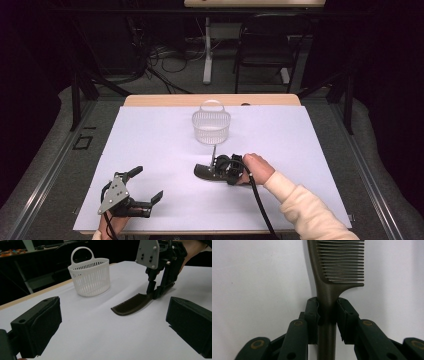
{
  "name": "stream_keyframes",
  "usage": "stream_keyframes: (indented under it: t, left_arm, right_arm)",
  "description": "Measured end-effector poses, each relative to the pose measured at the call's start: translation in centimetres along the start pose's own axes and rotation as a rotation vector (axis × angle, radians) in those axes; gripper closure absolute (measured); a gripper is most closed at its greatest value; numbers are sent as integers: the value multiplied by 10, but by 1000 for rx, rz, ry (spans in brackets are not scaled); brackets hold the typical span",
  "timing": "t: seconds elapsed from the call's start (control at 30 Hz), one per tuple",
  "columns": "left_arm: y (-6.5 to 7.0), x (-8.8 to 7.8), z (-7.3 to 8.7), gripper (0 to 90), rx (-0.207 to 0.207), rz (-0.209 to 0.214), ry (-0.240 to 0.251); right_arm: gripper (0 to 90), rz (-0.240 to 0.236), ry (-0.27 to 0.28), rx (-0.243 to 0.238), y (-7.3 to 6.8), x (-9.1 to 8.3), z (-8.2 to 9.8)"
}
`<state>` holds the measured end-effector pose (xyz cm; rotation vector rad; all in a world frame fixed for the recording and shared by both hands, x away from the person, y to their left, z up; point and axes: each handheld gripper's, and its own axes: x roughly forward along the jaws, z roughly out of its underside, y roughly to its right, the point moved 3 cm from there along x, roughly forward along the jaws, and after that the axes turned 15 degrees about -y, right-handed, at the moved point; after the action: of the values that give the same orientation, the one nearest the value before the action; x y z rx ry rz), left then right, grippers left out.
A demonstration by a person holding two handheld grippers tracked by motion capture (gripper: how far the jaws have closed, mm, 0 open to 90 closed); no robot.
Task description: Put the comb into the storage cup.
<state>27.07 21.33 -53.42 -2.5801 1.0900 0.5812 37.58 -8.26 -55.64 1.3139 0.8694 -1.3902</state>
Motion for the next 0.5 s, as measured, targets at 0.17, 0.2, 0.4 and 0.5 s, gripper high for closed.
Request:
stream_keyframes:
  t: [0.17, 0.2, 0.4, 0.5]
  left_arm:
    - [0, 0, 0, 1, 0, -1, 0]
    - [0, 0, 0, 1, -1, -1, 0]
    - [0, 0, 0, 1, 1, -2, -1]
    - [0, 0, 0, 1, 2, -3, -2]
  right_arm:
    - [725, -7, 17, -2, -2, -1, 2]
    - [726, -6, 22, -6, -2, -1, 2]
    - [725, 2, 36, 7, -2, -7, 6]
    - [726, 2, 54, 14, -2, -11, 10]
